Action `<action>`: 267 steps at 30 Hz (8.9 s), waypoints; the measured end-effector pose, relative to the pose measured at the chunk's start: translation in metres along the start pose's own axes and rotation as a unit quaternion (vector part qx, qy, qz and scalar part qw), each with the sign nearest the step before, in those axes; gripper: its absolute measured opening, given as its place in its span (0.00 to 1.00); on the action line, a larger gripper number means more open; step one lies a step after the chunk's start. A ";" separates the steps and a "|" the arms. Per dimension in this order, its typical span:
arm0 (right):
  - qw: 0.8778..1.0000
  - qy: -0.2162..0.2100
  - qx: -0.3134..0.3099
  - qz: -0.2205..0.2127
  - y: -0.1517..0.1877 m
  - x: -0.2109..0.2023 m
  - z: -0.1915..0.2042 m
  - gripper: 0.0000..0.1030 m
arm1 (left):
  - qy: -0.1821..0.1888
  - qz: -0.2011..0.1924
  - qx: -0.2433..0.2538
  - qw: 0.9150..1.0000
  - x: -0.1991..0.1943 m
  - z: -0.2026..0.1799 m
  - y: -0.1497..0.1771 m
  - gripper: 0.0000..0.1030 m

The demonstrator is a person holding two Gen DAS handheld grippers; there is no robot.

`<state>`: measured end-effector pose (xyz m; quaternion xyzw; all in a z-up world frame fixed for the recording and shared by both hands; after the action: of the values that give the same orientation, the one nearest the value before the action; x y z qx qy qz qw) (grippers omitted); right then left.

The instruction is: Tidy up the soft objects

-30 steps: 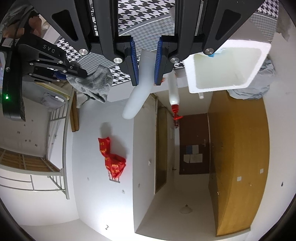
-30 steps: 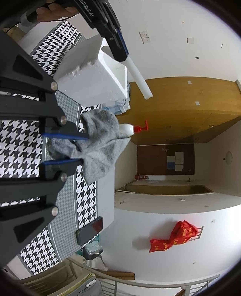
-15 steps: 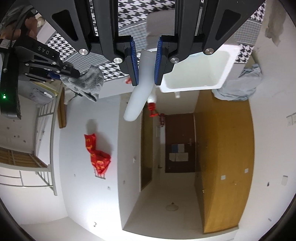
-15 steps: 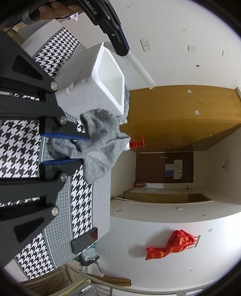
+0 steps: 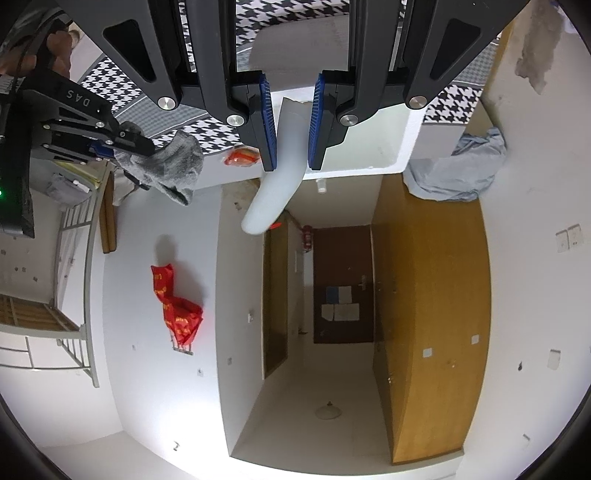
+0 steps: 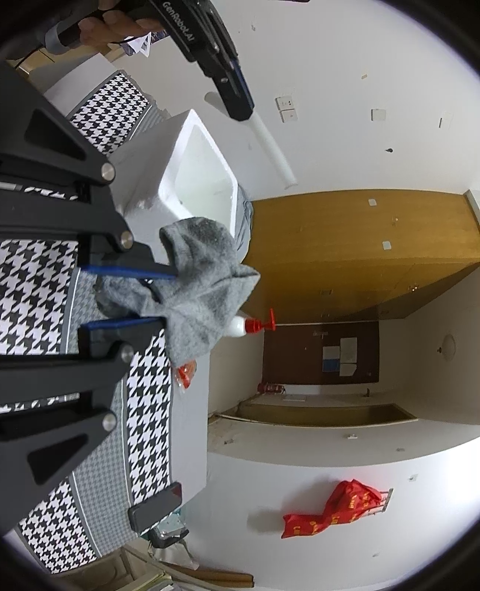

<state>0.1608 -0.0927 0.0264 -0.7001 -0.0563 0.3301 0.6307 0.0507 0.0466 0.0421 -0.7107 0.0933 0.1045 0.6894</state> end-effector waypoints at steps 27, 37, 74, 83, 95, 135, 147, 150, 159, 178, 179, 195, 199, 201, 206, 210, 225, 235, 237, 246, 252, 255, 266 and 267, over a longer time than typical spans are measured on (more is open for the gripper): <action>1.000 -0.022 -0.007 0.006 -0.015 0.032 0.040 0.21 | -0.001 0.051 -0.014 0.999 0.045 0.044 0.008 0.22; 1.000 -0.016 -0.012 0.011 -0.015 0.038 0.045 0.21 | -0.022 0.031 -0.025 0.999 0.043 0.060 0.006 0.91; 0.994 -0.082 -0.062 0.026 -0.039 0.071 0.107 0.21 | -0.123 -0.008 -0.071 0.990 -0.024 0.116 0.013 0.99; 0.993 -0.085 -0.069 0.038 -0.042 0.088 0.114 0.21 | -0.131 0.000 -0.082 0.988 -0.031 0.119 0.024 0.99; 0.993 -0.081 -0.069 0.054 -0.041 0.106 0.117 0.21 | -0.126 0.006 -0.077 0.989 -0.029 0.113 0.033 0.99; 0.994 -0.085 -0.048 0.054 -0.052 0.090 0.120 0.75 | -0.150 0.022 -0.082 0.985 -0.029 0.112 0.044 0.99; 0.996 -0.068 -0.048 0.024 -0.050 0.047 0.097 0.97 | -0.131 0.007 -0.071 0.989 -0.032 0.081 0.035 0.99; 0.997 -0.053 -0.047 0.016 -0.047 0.036 0.087 1.00 | -0.120 0.002 -0.067 0.990 -0.033 0.068 0.031 0.99; 0.999 -0.026 -0.034 0.003 -0.041 0.009 0.054 1.00 | -0.085 -0.014 -0.059 0.994 -0.031 0.034 0.019 0.99; 0.999 0.000 -0.009 -0.038 -0.012 -0.045 -0.005 1.00 | -0.062 -0.029 -0.040 0.997 -0.029 -0.021 0.007 0.99; 0.999 0.000 -0.009 -0.038 -0.012 -0.045 -0.005 1.00 | -0.063 -0.031 -0.038 0.997 -0.030 -0.024 0.007 0.99; 0.998 -0.009 0.009 -0.056 0.014 -0.077 -0.018 1.00 | -0.050 -0.053 -0.007 0.997 -0.068 -0.072 0.018 0.99; 0.998 -0.014 0.013 -0.060 0.020 -0.084 -0.018 1.00 | -0.055 -0.055 -0.009 0.997 -0.073 -0.075 0.022 0.99; 0.998 -0.015 0.013 -0.064 0.021 -0.089 -0.018 1.00 | -0.055 -0.057 -0.009 0.997 -0.075 -0.075 0.023 0.99; 0.997 -0.009 0.013 -0.076 0.029 -0.100 -0.019 1.00 | -0.053 -0.054 -0.005 0.997 -0.078 -0.079 0.030 0.99; 0.997 -0.003 0.017 -0.082 0.039 -0.103 -0.019 1.00 | -0.046 -0.054 -0.007 0.997 -0.082 -0.082 0.037 0.99; 0.996 0.014 0.018 -0.083 0.073 -0.134 -0.012 1.00 | -0.045 -0.056 -0.014 0.997 -0.108 -0.088 0.070 0.99; 0.996 0.033 0.022 -0.085 0.092 -0.142 -0.004 1.00 | -0.049 -0.056 -0.013 0.997 -0.124 -0.090 0.086 0.99; 0.996 0.036 0.021 -0.080 0.096 -0.142 -0.002 1.00 | -0.047 -0.053 -0.012 0.997 -0.126 -0.090 0.089 0.99; 0.996 0.029 0.012 -0.082 0.107 -0.154 0.002 1.00 | -0.045 -0.052 -0.007 0.998 -0.135 -0.095 0.098 0.99; 0.996 0.021 0.016 -0.086 0.111 -0.161 0.000 1.00 | -0.049 -0.060 -0.010 0.997 -0.141 -0.099 0.099 0.99; 0.996 0.018 0.018 -0.080 0.114 -0.157 -0.001 1.00 | -0.050 -0.059 -0.014 0.997 -0.141 -0.098 0.102 0.99; 0.997 0.013 0.021 -0.075 0.127 -0.153 -0.001 1.00 | -0.052 -0.059 -0.014 0.997 -0.146 -0.097 0.112 0.99; 0.997 0.013 0.019 -0.073 0.127 -0.153 0.000 1.00 | -0.052 -0.056 -0.014 0.997 -0.145 -0.098 0.112 0.99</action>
<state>-0.0010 -0.1936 -0.0305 -0.6862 -0.0928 0.2747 0.6671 -0.1178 -0.0563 -0.0223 -0.7180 0.0163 0.1037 0.6881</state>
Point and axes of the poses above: each gripper's, at about its wrist camera, not at the fingertips, and x roughly the way its jaws point, z to its left, y to its underside, the point moved 1 cm from there along x, roughly the way its jaws point, and after that the axes turned 6 degrees about y, right-handed, at the moved point
